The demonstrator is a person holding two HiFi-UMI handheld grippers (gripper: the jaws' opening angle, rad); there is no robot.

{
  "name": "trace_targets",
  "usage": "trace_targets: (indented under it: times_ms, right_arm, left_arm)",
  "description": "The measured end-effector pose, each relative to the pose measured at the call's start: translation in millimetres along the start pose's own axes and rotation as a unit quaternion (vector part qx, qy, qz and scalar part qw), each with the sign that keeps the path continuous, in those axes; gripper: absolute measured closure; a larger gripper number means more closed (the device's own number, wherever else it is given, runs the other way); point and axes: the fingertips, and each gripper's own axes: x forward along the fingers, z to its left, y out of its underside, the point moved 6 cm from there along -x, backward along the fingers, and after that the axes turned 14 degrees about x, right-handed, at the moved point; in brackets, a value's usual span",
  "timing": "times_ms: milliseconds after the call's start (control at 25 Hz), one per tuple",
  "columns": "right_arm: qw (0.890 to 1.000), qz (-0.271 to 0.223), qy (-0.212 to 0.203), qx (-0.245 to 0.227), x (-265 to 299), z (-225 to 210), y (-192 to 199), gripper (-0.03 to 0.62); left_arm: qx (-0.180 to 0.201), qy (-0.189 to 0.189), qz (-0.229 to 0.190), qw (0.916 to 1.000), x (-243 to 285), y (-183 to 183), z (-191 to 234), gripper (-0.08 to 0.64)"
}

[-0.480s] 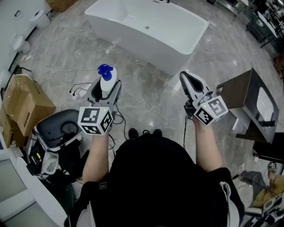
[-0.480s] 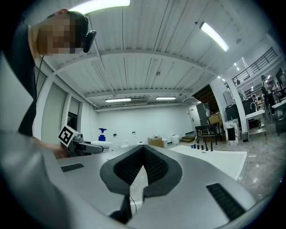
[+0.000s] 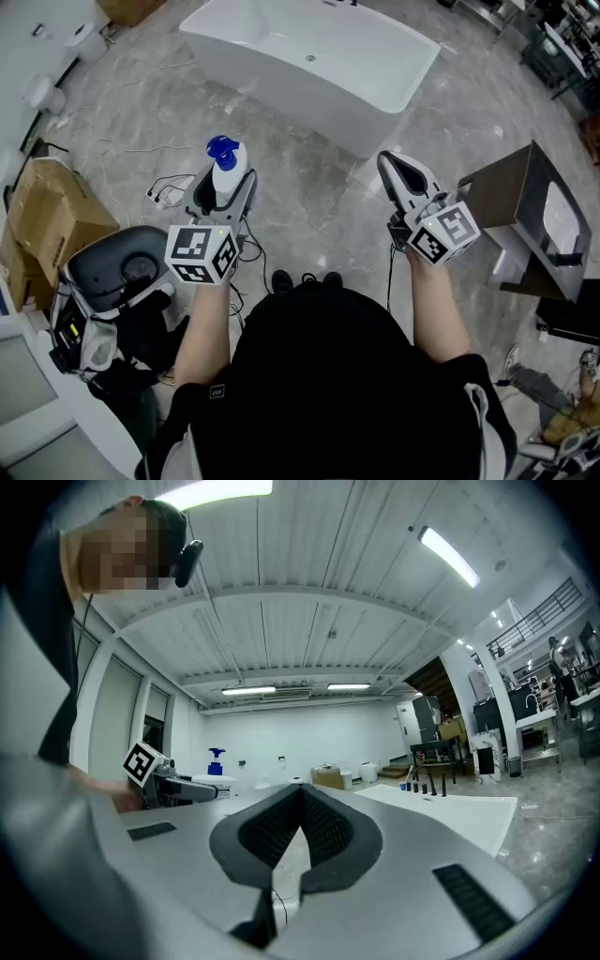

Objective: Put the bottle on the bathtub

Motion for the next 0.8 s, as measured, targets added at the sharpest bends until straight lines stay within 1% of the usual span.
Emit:
trace_targets:
  times_ms: [160,520,680,800]
  right_arm:
    - [1.000,-0.003,-0.001,-0.003,-15,-5,-3,0.565]
    - [1.000,0.009,-0.011,-0.002,-55,-25,-2,0.565]
    - [1.000,0.018,-0.013,0.008,-72,-37,4,0.565]
    - [0.999,0.024,-0.011,0.019,-71,-42,6,0.563]
  left_arm:
    - [0.000,-0.002,0.001,1.0000,-1,-3,-12,0.287]
    - [-0.003,-0.017,0.006,0.9998,2,-5,-45,0.286]
    - [-0.006,-0.011,0.007,0.9999,6,-3,-65,0.286]
    - [-0.008,-0.009,0.008,0.9999,9,-3,-65,0.285]
